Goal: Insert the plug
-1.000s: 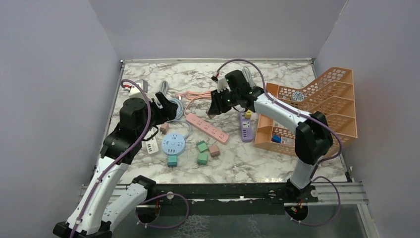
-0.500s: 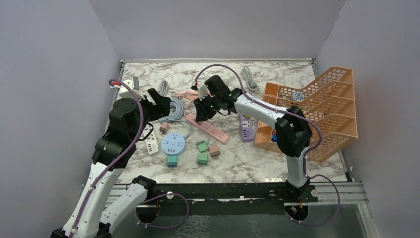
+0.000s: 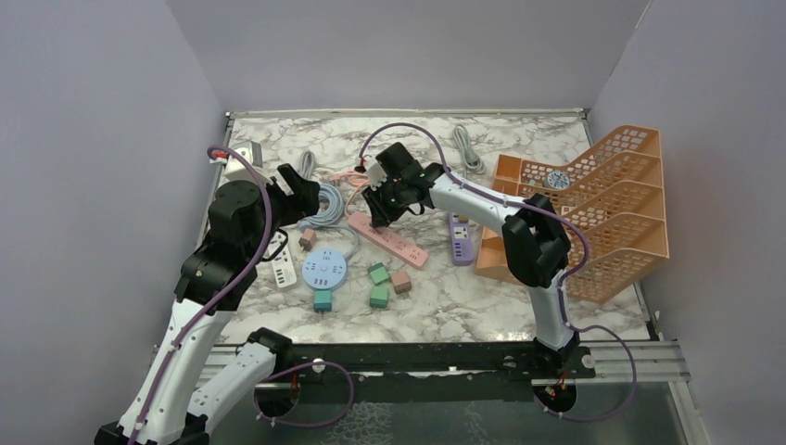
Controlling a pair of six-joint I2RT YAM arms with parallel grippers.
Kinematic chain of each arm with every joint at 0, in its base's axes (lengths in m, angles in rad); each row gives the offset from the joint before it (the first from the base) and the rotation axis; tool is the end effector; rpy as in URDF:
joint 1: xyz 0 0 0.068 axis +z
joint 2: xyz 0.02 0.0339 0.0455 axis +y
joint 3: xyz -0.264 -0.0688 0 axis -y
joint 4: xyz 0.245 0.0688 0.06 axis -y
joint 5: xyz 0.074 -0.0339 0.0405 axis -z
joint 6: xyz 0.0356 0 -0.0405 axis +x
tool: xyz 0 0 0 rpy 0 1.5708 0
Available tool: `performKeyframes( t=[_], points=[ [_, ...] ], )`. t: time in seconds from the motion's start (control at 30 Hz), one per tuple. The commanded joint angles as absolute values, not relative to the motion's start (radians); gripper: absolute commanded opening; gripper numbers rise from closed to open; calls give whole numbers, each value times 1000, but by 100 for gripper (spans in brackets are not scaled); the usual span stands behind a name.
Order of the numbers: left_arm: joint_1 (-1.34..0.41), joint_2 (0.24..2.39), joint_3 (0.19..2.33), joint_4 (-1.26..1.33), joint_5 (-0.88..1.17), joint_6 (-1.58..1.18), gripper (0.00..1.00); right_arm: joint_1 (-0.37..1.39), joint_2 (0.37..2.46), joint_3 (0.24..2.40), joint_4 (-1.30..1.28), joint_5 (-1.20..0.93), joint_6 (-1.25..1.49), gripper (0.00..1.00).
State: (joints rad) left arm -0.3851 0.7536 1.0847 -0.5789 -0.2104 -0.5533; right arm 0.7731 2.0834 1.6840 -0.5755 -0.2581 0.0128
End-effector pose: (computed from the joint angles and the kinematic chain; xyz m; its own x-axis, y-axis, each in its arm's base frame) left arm 0.1373 -0.0476 0.4038 -0.2878 -0.4378 -0.8517 0.0335 0.8842 -0.4659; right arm 0.3225 0.3273 0.2138 -0.6023 -0.5704 -0.5585 -0.7701 0.5993 0.2184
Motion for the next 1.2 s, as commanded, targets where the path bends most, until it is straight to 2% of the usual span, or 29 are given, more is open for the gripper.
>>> performKeyframes(
  t=[0.0, 0.3, 0.63, 0.93, 1.17],
  points=[
    [-382, 751, 1097, -587, -235, -543, 76, 781, 2127, 1729, -619, -226, -24, 1],
    [-382, 738, 1096, -587, -247, -540, 76, 793, 2171, 1758, -664, -269, -41, 1],
    [-382, 715, 1103, -588, -274, -507, 76, 809, 2201, 1782, -728, -223, -56, 1],
    [-382, 704, 1096, -588, -287, -512, 77, 820, 2212, 1835, -826, -79, -68, 1],
    [-382, 738, 1129, -586, -244, -511, 77, 837, 2264, 1888, -850, -70, -63, 1]
  ],
)
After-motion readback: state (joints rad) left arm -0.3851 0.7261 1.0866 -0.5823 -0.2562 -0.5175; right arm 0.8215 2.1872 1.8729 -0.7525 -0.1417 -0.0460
